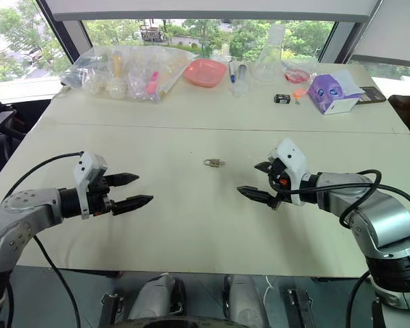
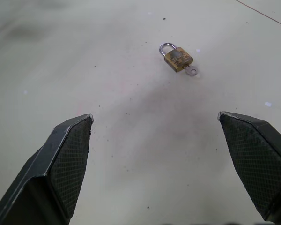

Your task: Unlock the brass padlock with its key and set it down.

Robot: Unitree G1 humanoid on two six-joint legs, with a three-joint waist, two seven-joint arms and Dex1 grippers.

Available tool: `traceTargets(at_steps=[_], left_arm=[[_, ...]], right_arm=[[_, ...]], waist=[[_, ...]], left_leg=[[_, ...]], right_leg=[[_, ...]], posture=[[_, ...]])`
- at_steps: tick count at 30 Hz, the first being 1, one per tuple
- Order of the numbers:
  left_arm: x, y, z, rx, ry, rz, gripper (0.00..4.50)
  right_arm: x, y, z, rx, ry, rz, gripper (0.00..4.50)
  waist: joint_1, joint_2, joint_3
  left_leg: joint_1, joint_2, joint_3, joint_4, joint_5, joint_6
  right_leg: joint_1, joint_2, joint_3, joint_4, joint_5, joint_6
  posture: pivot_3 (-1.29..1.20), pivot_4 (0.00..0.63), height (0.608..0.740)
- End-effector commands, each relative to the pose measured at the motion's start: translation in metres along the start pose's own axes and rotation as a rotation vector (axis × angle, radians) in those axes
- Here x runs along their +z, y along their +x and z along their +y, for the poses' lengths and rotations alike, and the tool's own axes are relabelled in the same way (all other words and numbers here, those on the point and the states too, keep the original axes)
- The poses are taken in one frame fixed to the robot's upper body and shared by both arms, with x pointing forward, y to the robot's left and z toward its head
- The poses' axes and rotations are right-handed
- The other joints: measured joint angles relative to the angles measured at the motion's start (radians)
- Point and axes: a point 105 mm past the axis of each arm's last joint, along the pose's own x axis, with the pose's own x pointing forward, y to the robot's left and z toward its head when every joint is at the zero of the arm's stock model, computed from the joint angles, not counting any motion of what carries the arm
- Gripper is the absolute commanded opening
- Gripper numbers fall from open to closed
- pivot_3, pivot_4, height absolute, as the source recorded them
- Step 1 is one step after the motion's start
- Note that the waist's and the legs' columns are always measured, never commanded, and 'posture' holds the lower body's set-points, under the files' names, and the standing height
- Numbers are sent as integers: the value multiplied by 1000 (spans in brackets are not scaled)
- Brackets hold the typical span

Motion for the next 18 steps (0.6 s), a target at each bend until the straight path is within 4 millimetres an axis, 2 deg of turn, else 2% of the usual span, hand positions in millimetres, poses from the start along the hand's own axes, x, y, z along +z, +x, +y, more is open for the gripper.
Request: traceTargets(at_steps=[1,8,18], left_arm=[[6,0,-3,-20,35,-10,4500],[10,6,-7,-29,46,-27,4500],[9,5,-5,-6,55,-32,4500]], right_arm=[[8,-1,4,-7,-39,-30,4422],[7,1,4,-14,-35,-34,4422],[8,6,3,-10,-42,-37,4422]], waist=[[-2,0,0],[0,0,0],[0,0,0]], left_leg=[[0,0,0,0,0,0],[0,0,0,0,0,0],[0,0,0,0,0,0]], right_leg=[[0,0,0,0,0,0],[0,0,0,0,0,0],[0,0,0,0,0,0]], posture=[[0,150,740],[0,150,740],[0,150,740]])
